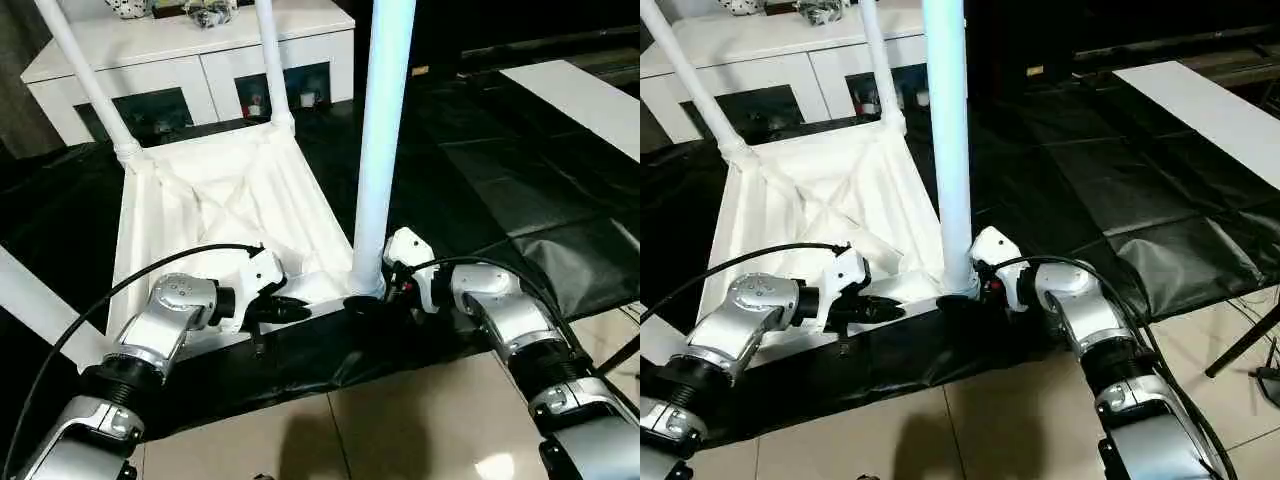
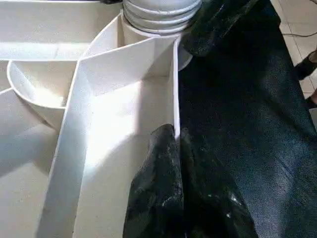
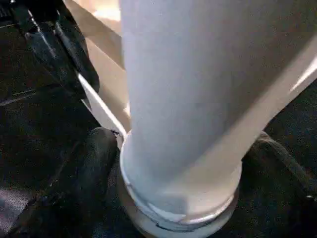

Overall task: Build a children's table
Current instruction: Rotate leg to tighten

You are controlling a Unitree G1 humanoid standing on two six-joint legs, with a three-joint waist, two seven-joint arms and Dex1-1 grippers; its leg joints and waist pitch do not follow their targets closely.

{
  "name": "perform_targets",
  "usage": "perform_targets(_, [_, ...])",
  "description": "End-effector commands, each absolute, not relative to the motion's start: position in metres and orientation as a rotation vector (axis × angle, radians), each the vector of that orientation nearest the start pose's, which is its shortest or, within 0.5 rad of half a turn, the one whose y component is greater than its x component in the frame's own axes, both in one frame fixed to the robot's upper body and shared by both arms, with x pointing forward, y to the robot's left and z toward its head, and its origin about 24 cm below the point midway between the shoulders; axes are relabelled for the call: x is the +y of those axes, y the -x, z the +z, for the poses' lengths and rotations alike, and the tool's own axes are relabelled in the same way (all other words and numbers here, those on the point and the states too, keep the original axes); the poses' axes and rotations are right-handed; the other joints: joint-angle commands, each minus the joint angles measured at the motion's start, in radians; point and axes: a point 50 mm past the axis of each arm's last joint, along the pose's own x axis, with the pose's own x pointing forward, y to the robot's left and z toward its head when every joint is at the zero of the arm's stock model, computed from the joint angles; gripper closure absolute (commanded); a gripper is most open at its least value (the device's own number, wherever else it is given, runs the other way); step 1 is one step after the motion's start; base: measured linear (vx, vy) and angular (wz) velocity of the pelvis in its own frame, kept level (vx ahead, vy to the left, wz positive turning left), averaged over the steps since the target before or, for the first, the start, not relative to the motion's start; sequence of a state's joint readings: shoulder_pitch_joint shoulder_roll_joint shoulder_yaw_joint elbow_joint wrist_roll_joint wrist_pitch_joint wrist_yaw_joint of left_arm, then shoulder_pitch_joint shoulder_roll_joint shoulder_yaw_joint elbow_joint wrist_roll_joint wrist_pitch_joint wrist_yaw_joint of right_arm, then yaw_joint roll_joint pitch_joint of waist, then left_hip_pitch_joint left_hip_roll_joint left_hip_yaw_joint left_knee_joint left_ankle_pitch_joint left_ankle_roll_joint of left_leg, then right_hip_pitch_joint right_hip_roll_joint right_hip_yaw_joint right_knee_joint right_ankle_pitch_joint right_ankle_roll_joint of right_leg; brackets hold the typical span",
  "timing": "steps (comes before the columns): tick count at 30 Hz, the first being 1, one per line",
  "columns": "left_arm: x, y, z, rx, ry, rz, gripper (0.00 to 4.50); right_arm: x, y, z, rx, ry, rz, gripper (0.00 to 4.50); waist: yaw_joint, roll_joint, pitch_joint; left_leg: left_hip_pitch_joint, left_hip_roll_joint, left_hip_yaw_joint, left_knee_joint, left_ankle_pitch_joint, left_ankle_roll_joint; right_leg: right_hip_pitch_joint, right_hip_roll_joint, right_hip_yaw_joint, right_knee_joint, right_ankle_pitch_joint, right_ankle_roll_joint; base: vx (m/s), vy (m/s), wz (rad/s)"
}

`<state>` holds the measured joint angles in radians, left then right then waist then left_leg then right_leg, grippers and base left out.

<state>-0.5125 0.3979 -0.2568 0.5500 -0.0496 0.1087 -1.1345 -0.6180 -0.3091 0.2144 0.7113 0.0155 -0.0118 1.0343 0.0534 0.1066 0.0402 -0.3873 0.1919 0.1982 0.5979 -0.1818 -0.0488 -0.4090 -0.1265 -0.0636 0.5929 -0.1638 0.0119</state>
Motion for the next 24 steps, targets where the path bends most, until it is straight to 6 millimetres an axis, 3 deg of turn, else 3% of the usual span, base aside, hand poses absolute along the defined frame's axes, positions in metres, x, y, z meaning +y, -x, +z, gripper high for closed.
perform_targets(1, [0.148, -0.302, 0.039, 0.448, -0.302, -1.274, 4.5, -0.128, -0.332, 0.056, 0.293, 0.299, 1.165, 1.06, -0.001, -0.013, -0.069, 0.017, 0.028, -0.011, -0.076, -0.264, 0.065, 0.048, -0.015, 0.019, -0.053, -0.168, -0.27, 0.0, 0.0, 0.0])
perform_targets(8, [0.149, -0.3, 0.038, 0.46, -0.297, -1.287, 4.5, -0.127, -0.329, 0.053, 0.294, 0.278, 1.187, 1.7, 0.0, -0.007, -0.068, 0.018, 0.028, -0.011, -0.076, -0.267, 0.066, 0.048, -0.015, 0.018, -0.052, -0.166, -0.274, 0.0, 0.0, 0.0])
perform_targets(12, [0.15, -0.3, 0.038, 0.469, -0.3, -1.288, 4.5, -0.128, -0.328, 0.051, 0.303, 0.275, 1.184, 1.78, -0.001, -0.005, -0.069, 0.018, 0.028, -0.012, -0.076, -0.268, 0.061, 0.048, -0.014, 0.018, -0.051, -0.152, -0.276, 0.0, 0.0, 0.0])
perform_targets(15, [0.148, -0.302, 0.035, 0.492, -0.323, -1.259, 4.5, -0.126, -0.334, 0.046, 0.326, 0.275, 1.083, 1.81, -0.003, -0.003, -0.069, 0.019, 0.027, -0.011, -0.077, -0.269, 0.06, 0.048, -0.013, 0.017, -0.05, -0.138, -0.281, 0.0, 0.0, 0.0])
perform_targets(18, [0.145, -0.306, 0.033, 0.5, -0.334, -1.214, 4.5, -0.121, -0.337, 0.043, 0.329, 0.249, 1.012, 1.81, -0.011, -0.005, -0.061, 0.021, 0.026, -0.013, -0.085, -0.337, 0.031, 0.046, -0.014, 0.019, -0.06, -0.232, -0.263, 0.0, 0.0, 0.0])
perform_targets(19, [0.138, -0.314, 0.032, 0.501, -0.339, -1.14, 4.5, -0.112, -0.34, 0.04, 0.331, 0.202, 0.918, 1.81, -0.02, -0.01, -0.058, 0.021, 0.025, -0.014, -0.087, -0.36, 0.017, 0.044, -0.014, 0.021, -0.064, -0.272, -0.252, 0.0, 0.0, 0.0])
perform_targets(20, [0.136, -0.316, 0.032, 0.499, -0.337, -1.125, 4.5, -0.11, -0.341, 0.039, 0.334, 0.189, 0.894, 1.81, -0.019, -0.007, -0.058, 0.024, 0.025, -0.017, -0.087, -0.372, 0.007, 0.043, -0.017, 0.02, -0.065, -0.3, -0.245, 0.0, 0.0, 0.0])
perform_targets(21, [0.122, -0.328, 0.034, 0.484, -0.321, -1.02, 4.5, -0.099, -0.345, 0.033, 0.362, 0.129, 0.743, 1.81, -0.024, -0.009, -0.057, 0.026, 0.023, -0.017, -0.088, -0.391, -0.001, 0.04, -0.016, 0.021, -0.07, -0.34, -0.229, 0.0, 0.0, 0.0])
perform_targets(24, [0.112, -0.337, 0.038, 0.469, -0.294, -0.933, 4.5, -0.095, -0.349, 0.03, 0.39, 0.094, 0.633, 1.82, -0.032, -0.014, -0.053, 0.029, 0.021, -0.021, -0.091, -0.423, -0.023, 0.035, -0.017, 0.02, -0.082, -0.429, -0.194, 0.0, 0.0, 0.0])
